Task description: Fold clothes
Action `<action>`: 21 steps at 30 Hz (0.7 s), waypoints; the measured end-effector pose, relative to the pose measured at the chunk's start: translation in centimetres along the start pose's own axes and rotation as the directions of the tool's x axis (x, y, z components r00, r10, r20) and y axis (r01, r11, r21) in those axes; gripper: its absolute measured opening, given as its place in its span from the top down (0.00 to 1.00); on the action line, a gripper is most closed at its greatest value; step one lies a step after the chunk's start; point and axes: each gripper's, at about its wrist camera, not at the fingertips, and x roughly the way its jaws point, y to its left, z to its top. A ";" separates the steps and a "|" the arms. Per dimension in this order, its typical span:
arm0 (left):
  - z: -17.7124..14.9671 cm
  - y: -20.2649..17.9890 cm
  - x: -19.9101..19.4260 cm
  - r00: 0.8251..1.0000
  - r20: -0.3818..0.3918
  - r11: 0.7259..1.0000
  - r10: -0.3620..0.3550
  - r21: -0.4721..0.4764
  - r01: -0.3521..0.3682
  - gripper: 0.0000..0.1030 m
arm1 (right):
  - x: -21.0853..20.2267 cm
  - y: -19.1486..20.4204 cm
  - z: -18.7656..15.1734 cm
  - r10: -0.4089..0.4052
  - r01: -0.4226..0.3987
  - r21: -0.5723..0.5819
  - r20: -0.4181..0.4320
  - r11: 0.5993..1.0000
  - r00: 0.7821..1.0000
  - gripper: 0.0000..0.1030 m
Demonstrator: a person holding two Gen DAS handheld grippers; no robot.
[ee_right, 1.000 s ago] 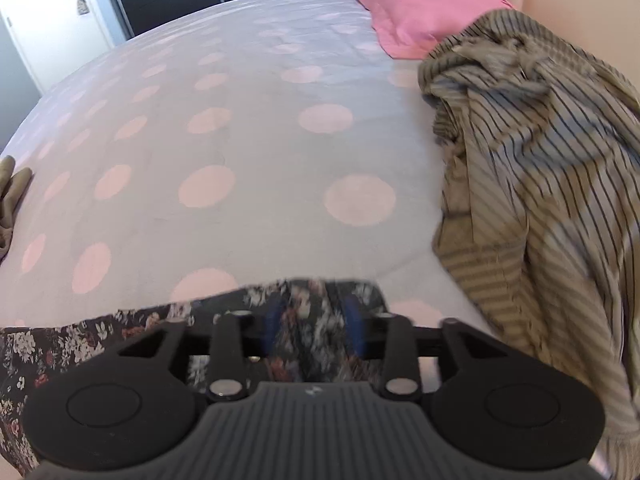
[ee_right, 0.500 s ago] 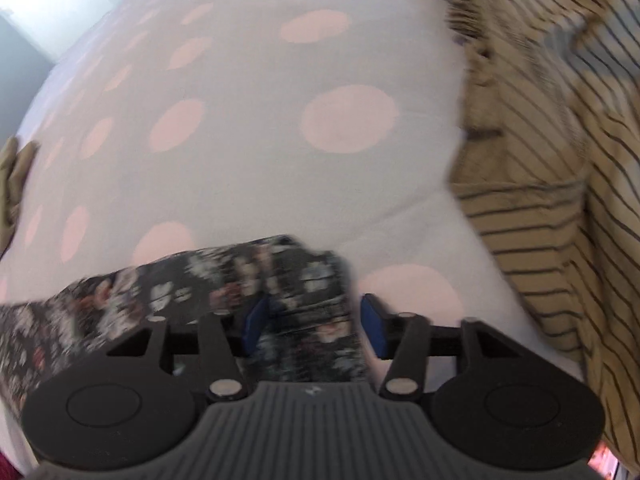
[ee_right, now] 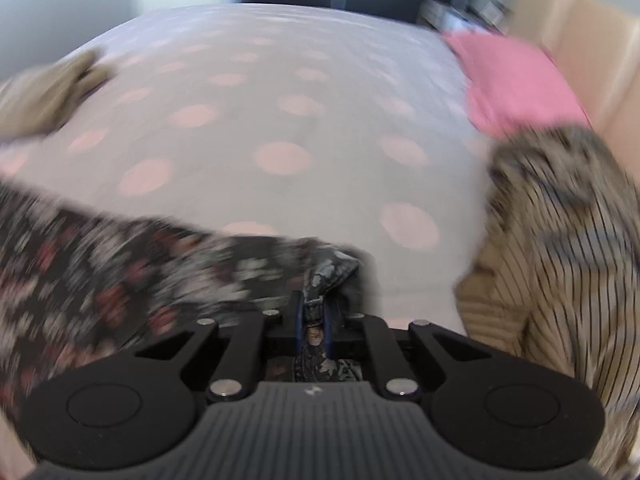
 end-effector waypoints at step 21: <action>-2.5 -10.8 -3.7 0.991 -0.012 0.987 -0.136 0.090 0.137 0.63 | -5.0 7.4 -4.0 0.477 -0.504 -0.234 -0.165 0.832 0.863 0.91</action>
